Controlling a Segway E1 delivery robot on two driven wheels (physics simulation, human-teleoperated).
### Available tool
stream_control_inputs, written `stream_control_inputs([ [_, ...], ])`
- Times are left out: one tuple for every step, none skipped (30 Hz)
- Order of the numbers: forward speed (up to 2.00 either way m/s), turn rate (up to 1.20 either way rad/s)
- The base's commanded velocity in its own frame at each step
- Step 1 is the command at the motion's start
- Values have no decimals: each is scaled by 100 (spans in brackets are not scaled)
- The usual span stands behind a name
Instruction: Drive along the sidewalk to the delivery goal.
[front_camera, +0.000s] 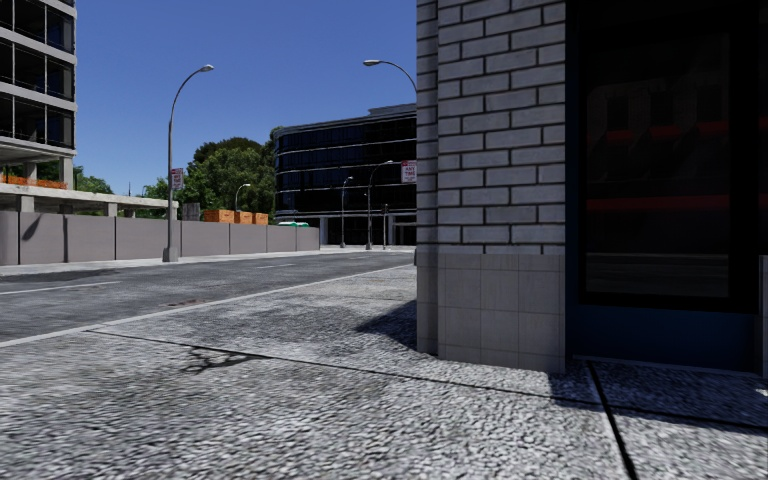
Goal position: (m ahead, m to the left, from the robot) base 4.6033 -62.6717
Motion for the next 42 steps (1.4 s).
stream_control_inputs([
  [0,0],
  [0,0],
  [0,0],
  [0,0],
  [0,0],
  [0,0],
  [0,0],
  [0,0],
  [0,0],
  [0,0],
  [0,0],
  [0,0],
  [0,0],
  [0,0],
  [0,0],
  [0,0],
  [0,0],
  [0,0],
  [0,0],
  [0,0],
  [0,0],
  [0,0],
  [0,0],
  [0,0],
  [0,0],
  [0,0],
  [0,0],
  [0,0],
  [0,0],
  [0,0],
  [0,-11],
  [0,-19],
  [7,-38],
  [7,-38],
  [14,-49],
  [18,-52],
  [24,-53],
  [39,-53],
  [39,-53],
  [48,-53],
  [53,-53],
  [58,-53],
])
